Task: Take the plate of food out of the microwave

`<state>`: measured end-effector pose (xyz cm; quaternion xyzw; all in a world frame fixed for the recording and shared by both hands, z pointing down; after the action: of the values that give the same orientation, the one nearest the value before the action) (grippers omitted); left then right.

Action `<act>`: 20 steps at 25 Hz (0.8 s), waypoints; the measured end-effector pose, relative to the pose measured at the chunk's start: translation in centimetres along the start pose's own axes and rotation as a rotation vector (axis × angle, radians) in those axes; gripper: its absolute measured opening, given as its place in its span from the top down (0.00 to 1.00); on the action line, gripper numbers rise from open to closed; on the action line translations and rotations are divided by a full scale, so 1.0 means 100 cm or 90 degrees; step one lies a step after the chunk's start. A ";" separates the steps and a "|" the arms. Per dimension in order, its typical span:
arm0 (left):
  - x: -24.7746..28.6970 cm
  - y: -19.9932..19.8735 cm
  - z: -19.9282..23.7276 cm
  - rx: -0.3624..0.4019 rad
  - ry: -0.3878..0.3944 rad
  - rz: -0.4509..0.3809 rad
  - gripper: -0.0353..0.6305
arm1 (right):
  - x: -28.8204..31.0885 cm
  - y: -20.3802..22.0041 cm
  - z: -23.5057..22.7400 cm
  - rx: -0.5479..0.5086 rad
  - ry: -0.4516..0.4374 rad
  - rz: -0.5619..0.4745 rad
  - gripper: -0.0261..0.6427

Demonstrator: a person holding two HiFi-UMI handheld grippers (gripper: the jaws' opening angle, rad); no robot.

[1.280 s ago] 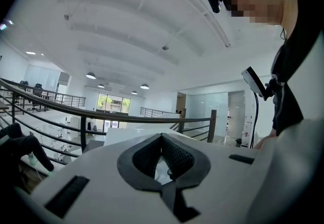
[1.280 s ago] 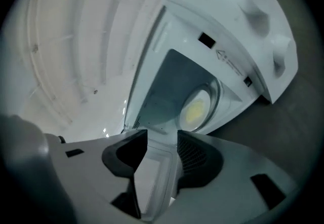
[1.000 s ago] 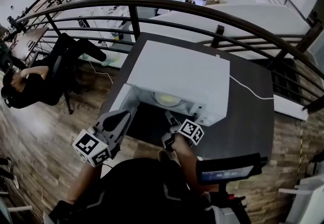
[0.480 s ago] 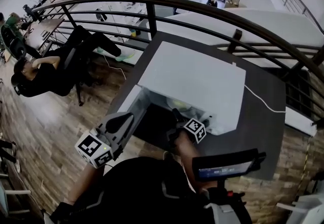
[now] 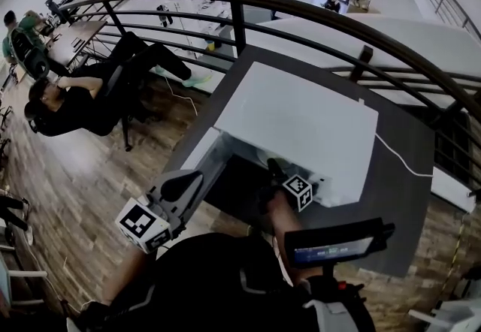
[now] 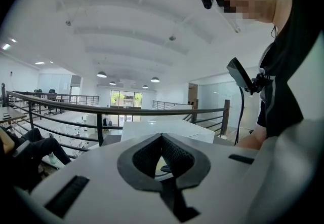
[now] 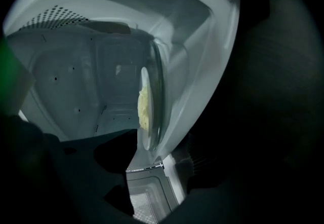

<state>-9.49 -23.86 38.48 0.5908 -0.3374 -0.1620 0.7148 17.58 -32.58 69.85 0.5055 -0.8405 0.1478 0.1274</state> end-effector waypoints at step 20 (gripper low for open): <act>-0.020 -0.006 0.007 0.001 -0.012 -0.022 0.94 | -0.008 0.012 -0.008 0.063 -0.027 -0.026 0.71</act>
<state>-11.30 -23.26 37.38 0.5957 -0.3335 -0.1797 0.7082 16.97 -31.07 70.14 0.5310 -0.8242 0.1758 0.0878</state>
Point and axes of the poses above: the fingertips, and each gripper's own axes: x forward along the fingers, z to its left, y out of its underside, the point moved 9 cm from there along -x, backward along the fingers, and after that the axes turned 6 degrees about z, right-handed, at the moved point
